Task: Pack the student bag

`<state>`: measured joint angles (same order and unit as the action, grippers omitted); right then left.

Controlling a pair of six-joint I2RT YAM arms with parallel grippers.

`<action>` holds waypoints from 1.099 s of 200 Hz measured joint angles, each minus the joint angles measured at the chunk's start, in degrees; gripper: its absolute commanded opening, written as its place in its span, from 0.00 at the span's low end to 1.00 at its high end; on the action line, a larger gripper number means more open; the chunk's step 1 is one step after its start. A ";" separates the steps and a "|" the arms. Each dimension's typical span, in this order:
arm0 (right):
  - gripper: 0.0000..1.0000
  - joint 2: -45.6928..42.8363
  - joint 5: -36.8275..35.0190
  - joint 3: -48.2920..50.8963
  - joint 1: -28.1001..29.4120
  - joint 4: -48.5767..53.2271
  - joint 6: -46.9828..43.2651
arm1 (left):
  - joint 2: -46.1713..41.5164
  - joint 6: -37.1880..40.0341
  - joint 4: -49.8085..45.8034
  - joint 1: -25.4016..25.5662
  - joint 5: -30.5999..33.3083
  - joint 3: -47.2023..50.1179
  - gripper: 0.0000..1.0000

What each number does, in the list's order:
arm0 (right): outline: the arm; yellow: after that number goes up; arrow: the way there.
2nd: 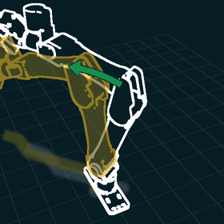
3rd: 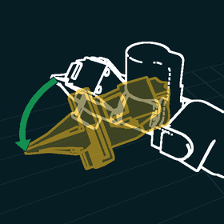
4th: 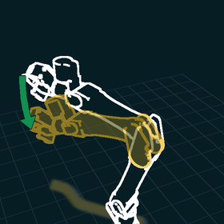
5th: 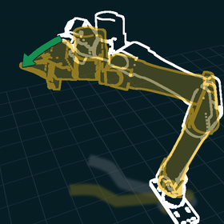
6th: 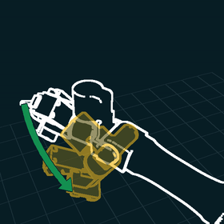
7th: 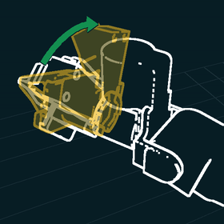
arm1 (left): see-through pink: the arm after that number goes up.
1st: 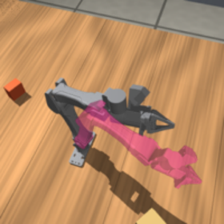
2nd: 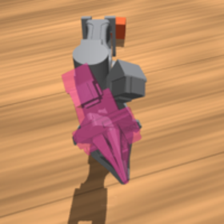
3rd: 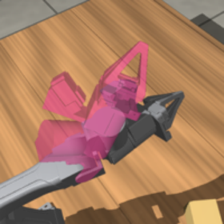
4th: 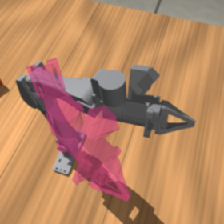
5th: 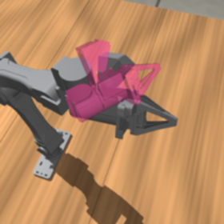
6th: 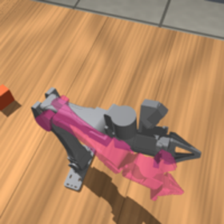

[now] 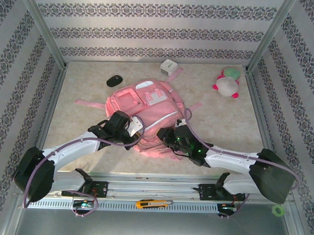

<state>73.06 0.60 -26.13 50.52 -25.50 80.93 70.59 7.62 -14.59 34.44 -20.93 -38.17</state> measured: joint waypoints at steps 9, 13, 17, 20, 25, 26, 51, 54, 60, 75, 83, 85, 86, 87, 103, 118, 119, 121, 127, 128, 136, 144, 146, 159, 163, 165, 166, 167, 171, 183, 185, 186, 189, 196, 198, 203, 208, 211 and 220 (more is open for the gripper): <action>0.09 0.72 -0.26 0.00 0.00 -0.83 0.13 | -0.04 -0.04 -0.02 0.00 -0.02 0.00 0.00; 0.08 1.01 -0.42 0.00 0.00 -1.20 0.00 | -0.04 -0.11 -0.02 0.00 -0.02 0.00 0.00; 0.06 1.20 -0.48 0.00 0.00 -1.40 0.17 | -0.09 -0.17 -0.02 0.00 -0.04 0.00 0.00; 0.06 1.38 -0.61 0.00 0.00 -1.66 0.04 | -0.09 -0.20 -0.02 0.02 -0.07 0.00 0.00; 0.05 1.62 -0.72 0.00 0.00 -1.95 0.11 | -0.11 -0.24 -0.02 0.02 -0.11 0.00 0.00; 0.05 1.64 -0.76 0.00 0.00 -2.03 0.09 | -0.11 -0.26 -0.02 0.04 -0.11 0.00 0.00; 0.02 2.89 -1.38 -0.04 0.00 -3.41 -0.09 | -0.15 -0.90 0.00 0.57 -0.22 0.00 0.00; 0.02 3.04 -1.44 -0.07 -0.02 -3.52 -0.04 | -0.15 -1.09 0.00 0.76 -0.22 0.00 0.00; 0.02 3.39 -1.49 -0.17 -0.02 -3.69 -0.11 | -0.15 -1.36 0.04 1.03 -0.48 0.00 0.00; 0.01 4.31 -1.49 -0.66 -0.04 -4.13 -0.28 | -0.02 -2.16 0.20 1.95 -1.29 0.00 0.00; 0.01 4.66 -1.49 -0.94 -0.11 -4.31 -0.31 | 0.26 -2.67 0.59 2.47 -1.66 0.00 0.01; 0.01 4.76 -1.46 -1.01 -0.15 -4.37 -0.31 | 0.42 -2.93 0.85 2.67 -1.84 0.00 0.02; 0.01 4.79 -1.46 -1.03 -0.15 -4.39 -0.31 | 0.50 -3.08 0.87 2.78 -1.86 0.00 0.02; 0.01 4.83 -1.46 -1.07 -0.15 -4.42 -0.31 | 0.55 -3.17 0.92 2.82 -1.88 0.00 0.02; 0.00 5.09 -1.40 -1.33 -0.31 -4.79 -0.50 | 1.77 -4.76 2.60 4.04 -2.69 0.00 0.06; 0.01 5.09 -1.40 -1.36 -0.61 -4.81 -1.07 | 2.71 -6.38 4.15 4.59 -2.99 0.00 0.11; 0.00 5.07 -1.38 -1.36 -0.68 -4.81 -1.22 | 2.78 -6.43 4.33 4.59 -2.99 0.00 0.12; 0.00 5.07 -1.33 -1.36 -0.79 -4.81 -1.36 | 2.84 -6.56 4.42 4.59 -3.04 0.00 0.13; 0.00 5.03 -1.25 -1.36 -0.92 -4.81 -1.60 | 3.04 -6.95 4.87 4.63 -3.15 0.00 0.19; 0.00 5.03 -1.25 -1.36 -0.94 -4.81 -1.62 | 3.06 -7.08 4.92 4.63 -3.21 0.00 0.19; 0.00 4.83 -1.11 -1.36 -1.38 -4.79 -1.86 | 3.10 -7.58 5.29 4.79 -3.61 0.00 0.27; 0.00 4.42 -0.66 -1.36 -1.86 -4.72 -2.34 | 3.06 -7.63 5.53 5.03 -3.93 -0.11 0.34; 0.00 4.22 -0.46 -1.33 -2.08 -4.68 -2.56 | 3.06 -7.10 5.57 5.18 -4.04 -0.20 0.36; 0.00 2.97 0.81 -1.29 -3.28 -4.24 -3.80 | 2.78 -6.23 5.18 5.66 -4.07 -1.01 0.47; 0.00 2.54 1.46 -1.27 -3.76 -4.04 -4.33 | 2.45 -5.55 4.76 5.75 -3.98 -1.36 0.50; 0.00 2.27 1.92 -1.22 -4.07 -3.91 -4.61 | 2.25 -5.20 4.57 5.75 -3.96 -1.55 0.52; 0.00 2.16 2.03 -1.22 -4.20 -3.87 -4.76 | 2.14 -4.81 4.50 5.75 -3.91 -1.62 0.53; 0.00 1.97 2.32 -1.22 -4.48 -3.74 -4.96 | 2.03 -4.48 4.46 5.75 -3.89 -1.64 0.54; 0.00 1.55 3.06 -1.20 -5.01 -3.43 -5.40 | 1.49 -4.02 4.15 5.75 -3.76 -1.95 0.57; 0.00 0.35 6.27 -1.14 -7.34 -2.47 -7.58 | -0.87 -0.42 3.04 5.57 -2.93 -2.71 0.73; 0.00 0.17 6.80 -1.11 -7.76 -2.27 -8.00 | -1.40 -0.07 2.89 5.57 -2.82 -2.82 0.76; 0.00 0.11 6.99 -1.11 -7.91 -2.19 -8.22 | -1.62 0.37 2.82 5.57 -2.78 -2.86 0.78; 0.00 -0.04 8.09 -1.11 -8.55 -1.88 -8.74 | -2.54 2.12 2.49 5.53 -2.47 -3.04 0.80; 0.00 -0.35 10.64 -1.14 -10.27 -1.11 -10.34 | -4.33 4.85 1.86 5.33 -1.88 -3.37 0.81; 0.00 -0.37 11.08 -1.14 -10.58 -0.94 -10.64 | -4.90 5.25 1.73 5.31 -1.66 -3.45 0.82; 0.01 -0.46 12.85 -1.20 -11.72 -0.20 -11.78 | -6.21 7.82 1.51 5.25 -1.05 -3.61 0.82; 0.01 -0.48 14.40 -1.27 -12.81 0.59 -12.79 | -7.39 10.32 1.31 5.20 -0.55 -3.76 0.82; 0.00 -0.48 15.41 -1.36 -13.38 1.01 -13.38 | -7.93 11.52 1.27 5.20 -0.13 -3.85 0.82; 0.01 -0.48 17.92 -1.70 -15.04 2.45 -15.06 | -9.14 16.09 1.25 5.20 0.87 -4.09 0.82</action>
<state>72.58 18.52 -27.83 35.48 -23.05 65.87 61.45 23.70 -13.34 39.64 -20.05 -42.26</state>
